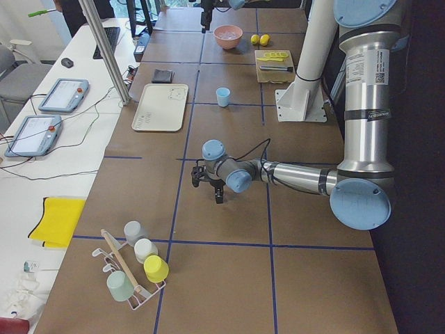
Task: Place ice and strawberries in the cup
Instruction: 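Grasp the red strawberry with the left gripper while the right gripper withdraws, then carry the strawberry with the left gripper over the blue cup and release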
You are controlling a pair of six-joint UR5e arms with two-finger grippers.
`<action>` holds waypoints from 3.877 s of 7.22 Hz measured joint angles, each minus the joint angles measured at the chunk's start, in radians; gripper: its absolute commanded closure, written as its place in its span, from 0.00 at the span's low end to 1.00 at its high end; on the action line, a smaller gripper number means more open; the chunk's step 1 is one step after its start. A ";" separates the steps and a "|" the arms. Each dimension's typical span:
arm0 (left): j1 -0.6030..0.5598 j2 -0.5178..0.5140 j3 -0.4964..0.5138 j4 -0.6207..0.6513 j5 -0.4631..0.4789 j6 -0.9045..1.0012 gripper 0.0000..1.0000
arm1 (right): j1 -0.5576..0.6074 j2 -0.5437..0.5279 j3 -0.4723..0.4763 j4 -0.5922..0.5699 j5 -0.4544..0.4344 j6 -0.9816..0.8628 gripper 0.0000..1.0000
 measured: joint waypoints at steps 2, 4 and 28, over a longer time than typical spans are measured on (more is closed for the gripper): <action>0.001 -0.002 0.006 0.000 0.000 0.001 0.26 | 0.000 0.000 0.002 0.000 -0.002 0.000 0.00; 0.001 -0.002 0.008 0.000 0.001 0.001 0.62 | 0.000 0.000 0.005 0.000 -0.002 0.000 0.00; 0.357 -0.856 0.017 0.391 0.225 -0.538 0.18 | 0.042 -0.046 0.026 0.007 -0.003 -0.020 0.00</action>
